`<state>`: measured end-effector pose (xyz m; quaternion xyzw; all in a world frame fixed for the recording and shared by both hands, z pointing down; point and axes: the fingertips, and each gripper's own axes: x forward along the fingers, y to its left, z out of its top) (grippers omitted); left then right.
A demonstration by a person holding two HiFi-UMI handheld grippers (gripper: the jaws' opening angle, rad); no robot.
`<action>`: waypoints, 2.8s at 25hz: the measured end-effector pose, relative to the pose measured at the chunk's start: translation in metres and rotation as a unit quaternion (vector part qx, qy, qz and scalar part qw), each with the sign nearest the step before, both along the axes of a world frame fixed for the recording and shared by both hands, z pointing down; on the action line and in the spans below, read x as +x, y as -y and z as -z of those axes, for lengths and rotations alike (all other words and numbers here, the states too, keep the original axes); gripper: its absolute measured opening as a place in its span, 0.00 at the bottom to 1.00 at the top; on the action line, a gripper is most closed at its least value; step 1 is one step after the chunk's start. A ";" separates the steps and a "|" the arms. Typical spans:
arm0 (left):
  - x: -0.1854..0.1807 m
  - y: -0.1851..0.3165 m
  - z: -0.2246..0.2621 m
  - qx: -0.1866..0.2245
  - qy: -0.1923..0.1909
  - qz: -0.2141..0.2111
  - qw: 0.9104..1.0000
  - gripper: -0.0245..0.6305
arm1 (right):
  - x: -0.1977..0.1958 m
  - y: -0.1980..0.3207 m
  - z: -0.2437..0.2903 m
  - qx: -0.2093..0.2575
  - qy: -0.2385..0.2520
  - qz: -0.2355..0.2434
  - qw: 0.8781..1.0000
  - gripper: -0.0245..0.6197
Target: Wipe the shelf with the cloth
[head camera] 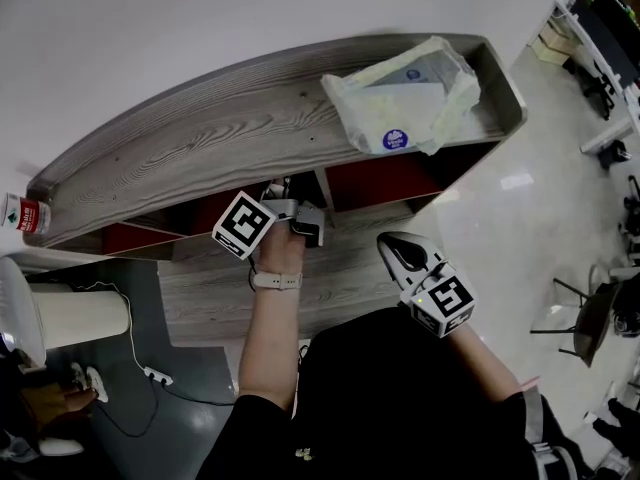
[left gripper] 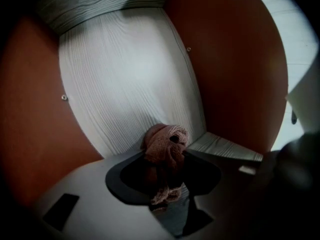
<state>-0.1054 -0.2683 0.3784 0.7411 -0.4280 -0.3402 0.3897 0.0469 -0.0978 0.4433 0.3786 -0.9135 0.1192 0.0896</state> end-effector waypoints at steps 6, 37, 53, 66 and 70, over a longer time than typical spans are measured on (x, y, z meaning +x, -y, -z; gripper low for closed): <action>-0.002 -0.003 0.000 0.002 -0.004 0.005 1.000 0.29 | 0.015 -0.003 0.002 0.003 -0.008 -0.006 1.000 0.03; -0.187 -0.099 -0.022 -0.080 0.636 0.194 0.743 0.29 | -0.096 -0.039 -0.006 -0.011 0.020 0.083 0.996 0.03; -0.195 -0.108 0.063 -0.016 0.686 0.317 0.654 0.29 | -0.087 -0.029 -0.009 -0.016 0.027 0.071 0.997 0.03; -0.193 -0.075 0.055 -0.049 0.640 0.323 0.695 0.29 | -0.075 -0.015 -0.009 -0.021 0.028 0.073 0.997 0.03; -0.196 -0.056 0.025 -0.096 0.589 0.294 0.747 0.29 | -0.068 -0.011 -0.011 -0.020 0.025 0.066 0.997 0.03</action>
